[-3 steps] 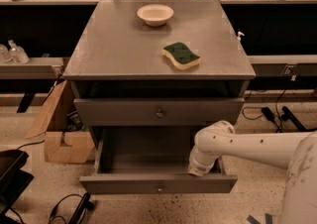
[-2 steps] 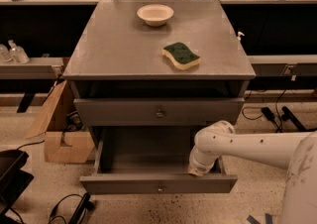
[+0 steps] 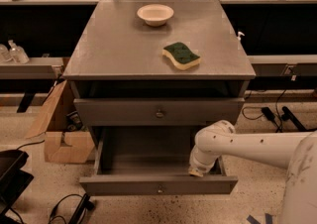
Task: Open middle drawer
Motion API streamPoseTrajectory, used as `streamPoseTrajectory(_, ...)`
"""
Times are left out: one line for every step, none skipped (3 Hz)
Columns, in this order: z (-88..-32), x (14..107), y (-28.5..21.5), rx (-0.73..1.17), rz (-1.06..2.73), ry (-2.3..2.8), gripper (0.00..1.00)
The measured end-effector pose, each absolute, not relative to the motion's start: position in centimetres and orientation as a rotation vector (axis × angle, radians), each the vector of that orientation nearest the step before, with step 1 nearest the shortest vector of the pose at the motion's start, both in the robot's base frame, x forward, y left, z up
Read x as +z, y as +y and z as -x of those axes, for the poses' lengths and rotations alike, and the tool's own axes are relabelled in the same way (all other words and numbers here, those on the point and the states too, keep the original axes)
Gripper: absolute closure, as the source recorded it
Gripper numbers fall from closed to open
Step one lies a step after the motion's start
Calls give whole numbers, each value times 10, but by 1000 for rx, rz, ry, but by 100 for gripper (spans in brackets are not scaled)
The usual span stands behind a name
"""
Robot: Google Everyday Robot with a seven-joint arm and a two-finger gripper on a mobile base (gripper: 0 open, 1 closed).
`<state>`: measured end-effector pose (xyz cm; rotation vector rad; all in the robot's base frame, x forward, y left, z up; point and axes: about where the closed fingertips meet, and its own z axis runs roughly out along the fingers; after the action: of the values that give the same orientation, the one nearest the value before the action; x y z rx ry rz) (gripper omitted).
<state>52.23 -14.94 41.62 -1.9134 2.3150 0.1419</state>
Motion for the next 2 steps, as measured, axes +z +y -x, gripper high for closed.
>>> streamPoseTrajectory(-525,416,-149,142,1913,2315,0)
streamPoseTrajectory(-524,416,-149,142,1913,2315,0)
